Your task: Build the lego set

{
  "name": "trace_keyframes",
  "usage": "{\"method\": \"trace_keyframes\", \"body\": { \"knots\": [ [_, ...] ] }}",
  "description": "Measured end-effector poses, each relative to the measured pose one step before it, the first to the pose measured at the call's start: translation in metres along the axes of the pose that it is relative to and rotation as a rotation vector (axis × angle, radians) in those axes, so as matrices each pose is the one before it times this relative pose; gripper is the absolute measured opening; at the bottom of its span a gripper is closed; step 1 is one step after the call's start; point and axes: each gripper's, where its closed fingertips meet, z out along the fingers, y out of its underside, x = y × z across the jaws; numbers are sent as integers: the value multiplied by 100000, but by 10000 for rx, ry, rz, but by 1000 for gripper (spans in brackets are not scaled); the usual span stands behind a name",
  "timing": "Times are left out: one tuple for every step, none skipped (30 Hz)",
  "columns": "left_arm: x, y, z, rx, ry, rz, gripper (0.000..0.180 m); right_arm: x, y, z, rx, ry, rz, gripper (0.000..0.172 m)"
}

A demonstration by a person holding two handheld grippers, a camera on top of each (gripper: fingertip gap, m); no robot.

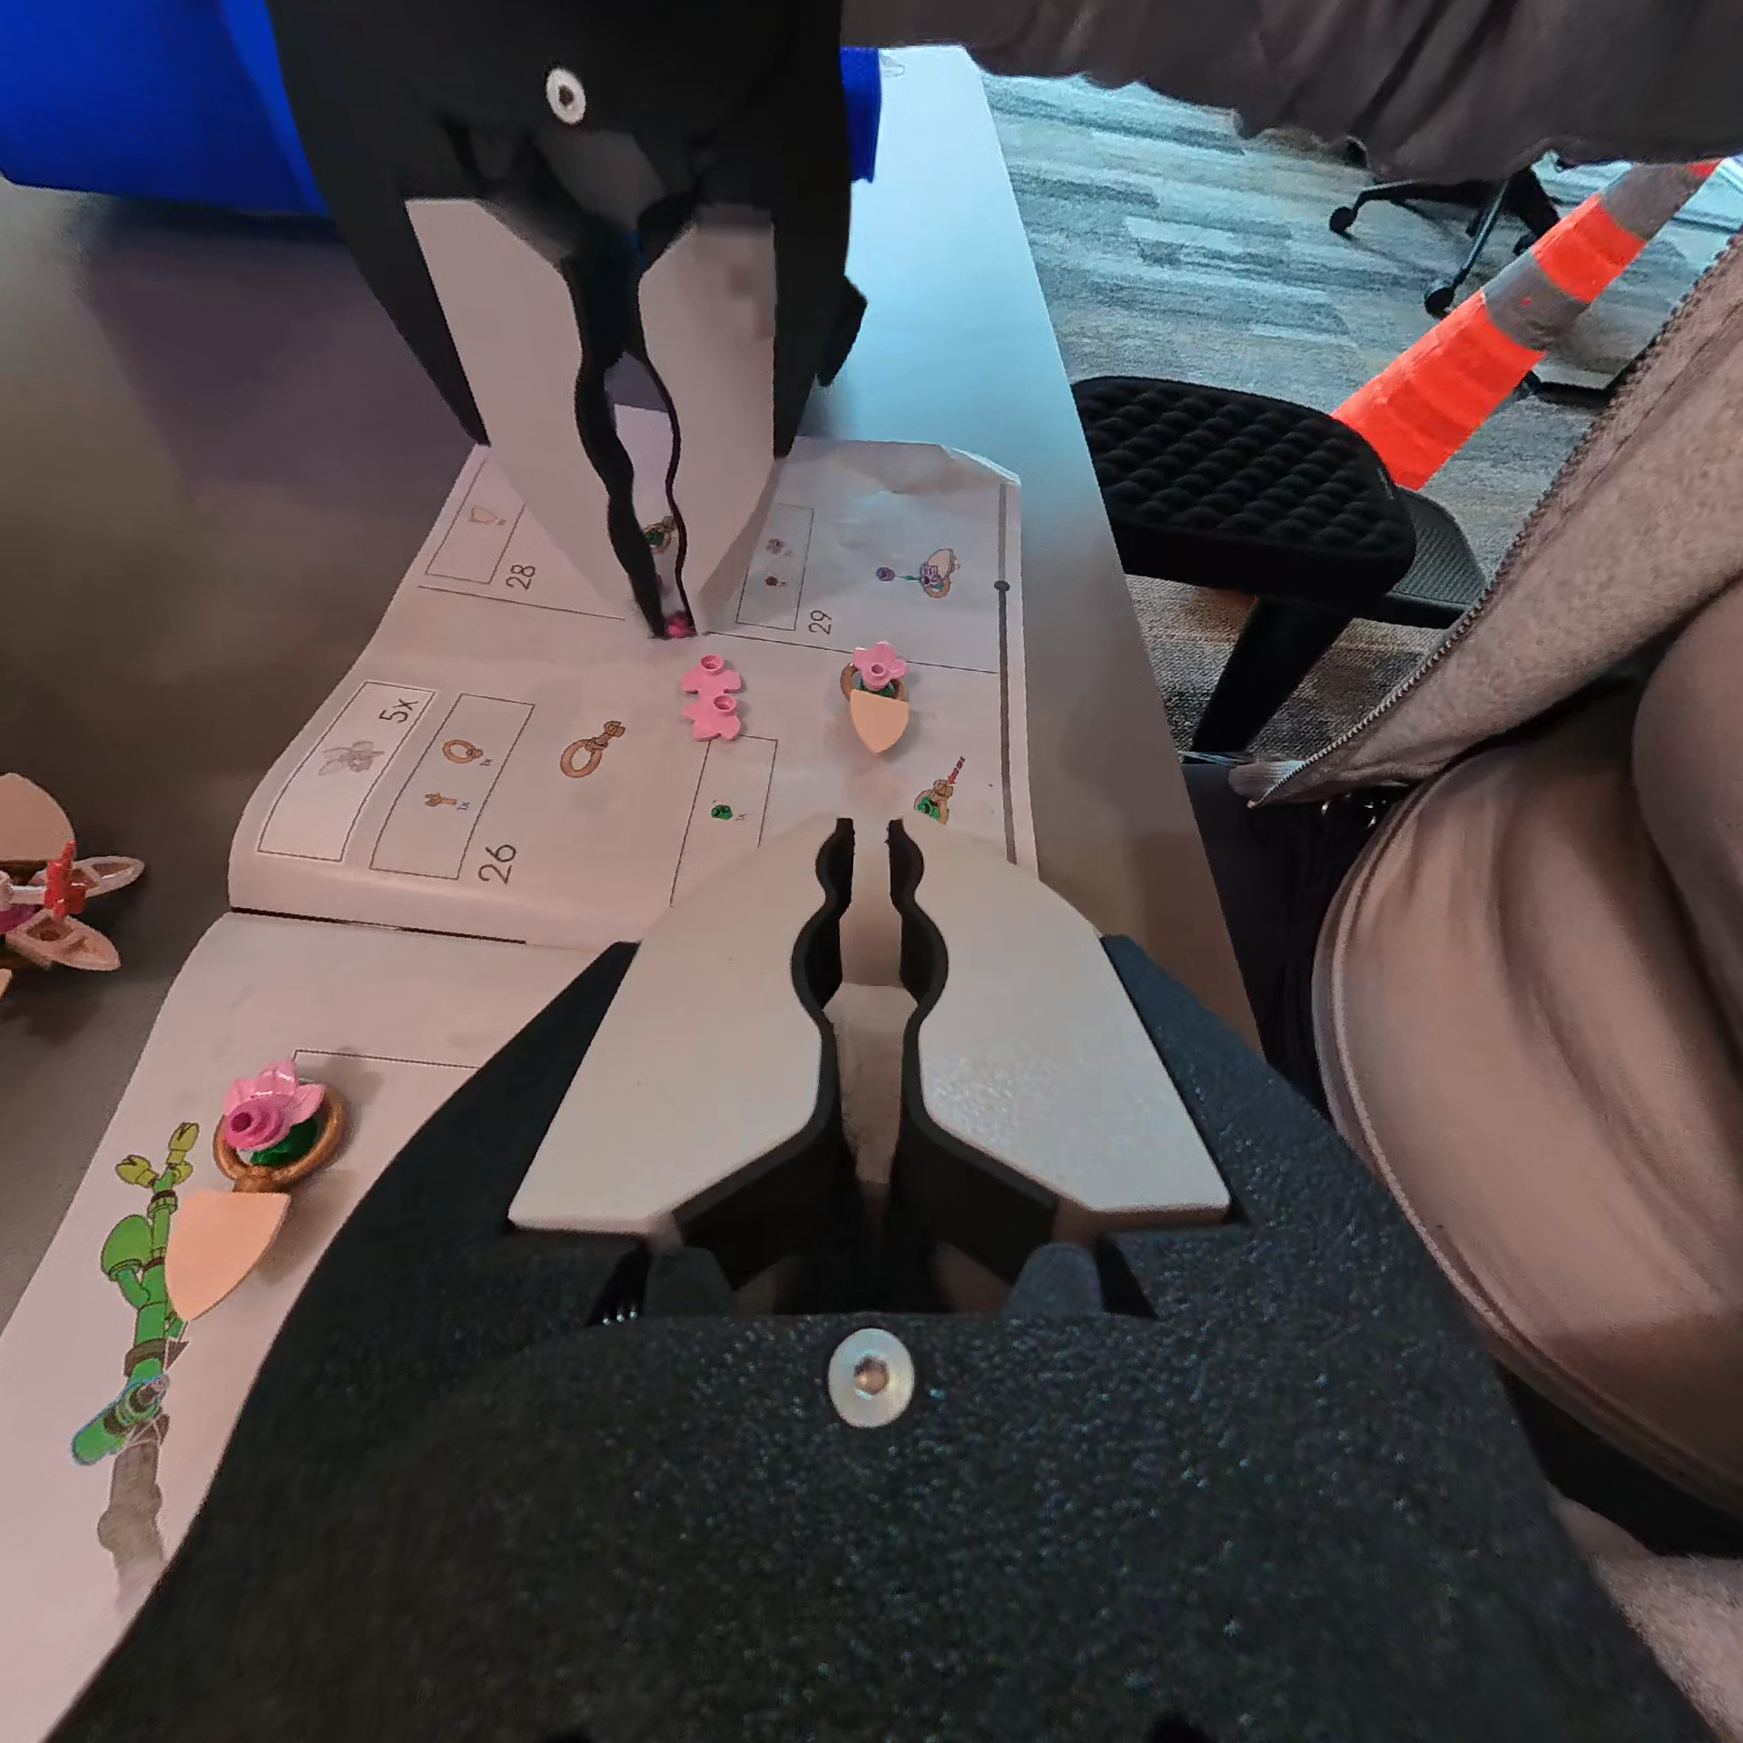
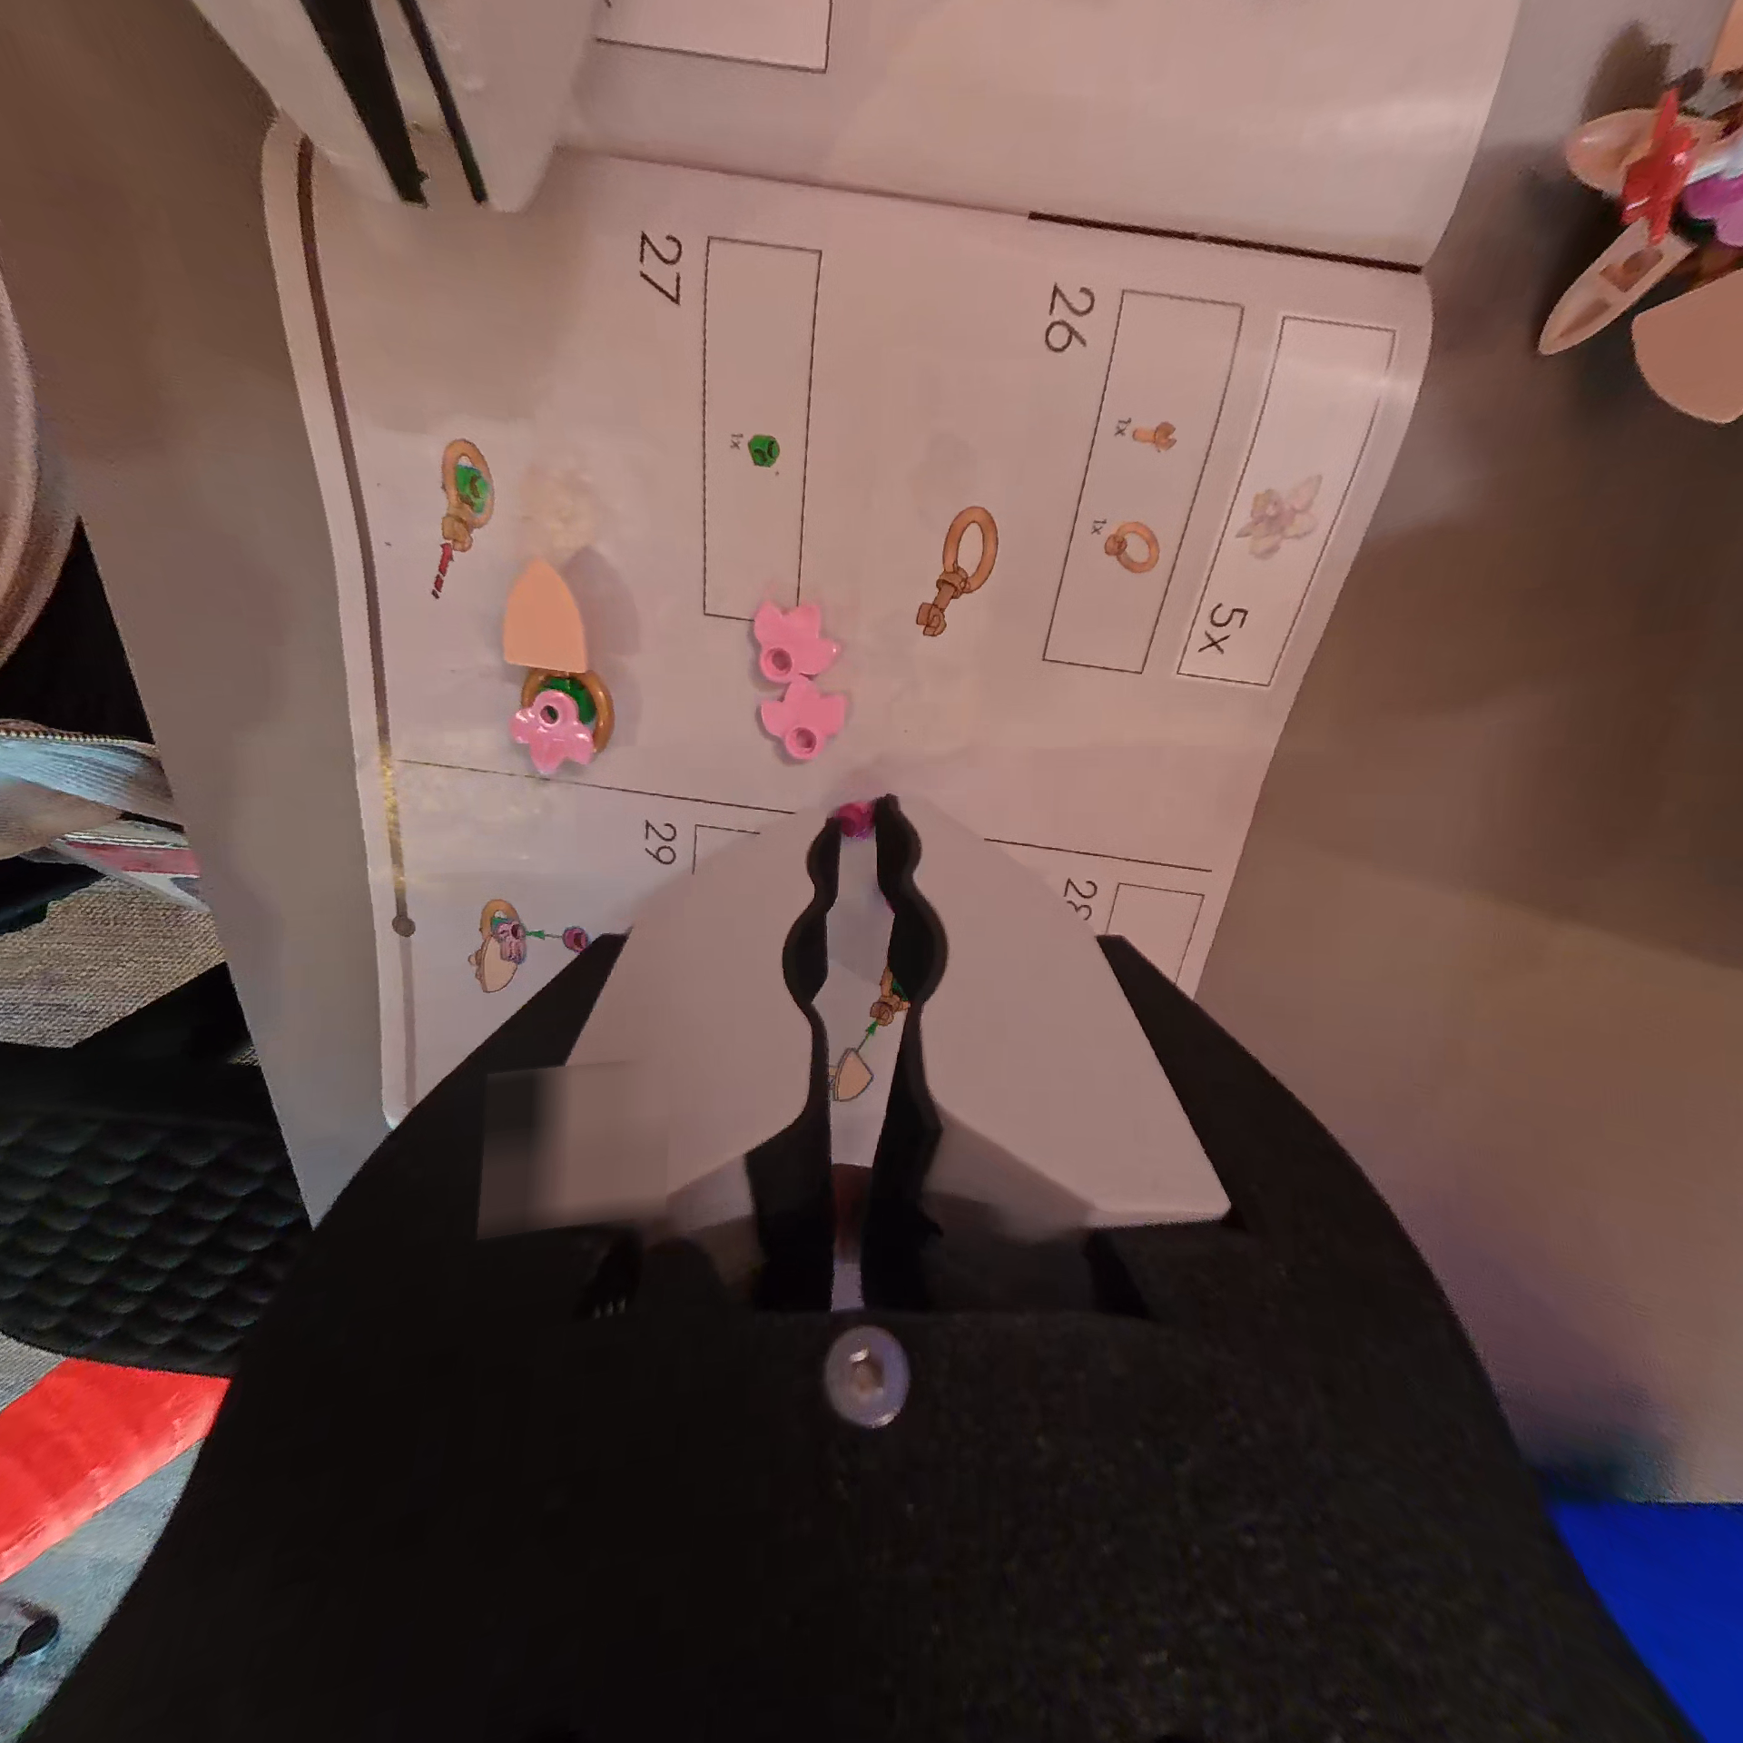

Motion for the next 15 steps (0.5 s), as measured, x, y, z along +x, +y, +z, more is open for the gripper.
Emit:
{"method": "trace_keyframes", "body": {
  "knots": [
    [110, 7, 77, -24, 37, 71, 7, 15, -26, -3, 30, 13, 16, 6],
    [94, -28, 75, -8, 23, 82, 7, 1, 15, -5, -1, 4, 9, 6],
    [78, -72, 84, 11, 3, 90, 8, 5, 63, -11, -14, 12, 8, 6],
    [92, -97, 94, 22, -1, 103, 8, 25, 76, -85, -16, 53, 4, 6],
    [109, -88, 114, 14, 3, 116, 9, -33, 29, -172, 40, 64, 13, 6],
    [113, -64, 138, -14, -8, 123, 9, -154, -25, -298, 73, 39, 36, 6],
    [89, -12, 161, -51, -28, 129, 14, -196, -54, -346, 85, 67, 26, 6],
    [115, 36, 209, -86, -24, 143, 17, -263, -64, -345, 80, 72, -6, 6],
    [120, 78, 236, -120, -16, 149, 18, -438, -117, -300, 81, -15, -11, 6],
    [151, 120, 250, -147, -2, 157, 18, -689, -211, -228, 123, -166, -9, 6],
    [167, 146, 252, -163, 19, 159, 18, -942, -274, -114, 146, -322, -7, 6],
    [157, 192, 220, -179, 19, 143, 19, -1003, -173, 61, 71, -361, -23, 6],
    [102, 171, 184, -165, -8, 126, 19, -789, 87, 230, -78, -245, -71, 6],
    [55, 112, 141, -109, -27, 103, 19, -293, 418, 370, -268, -2, -77, 6],
    [36, 27, 86, -51, -20, 74, 18, -89, 544, 420, -321, 54, -99, 6]
  ]
}}
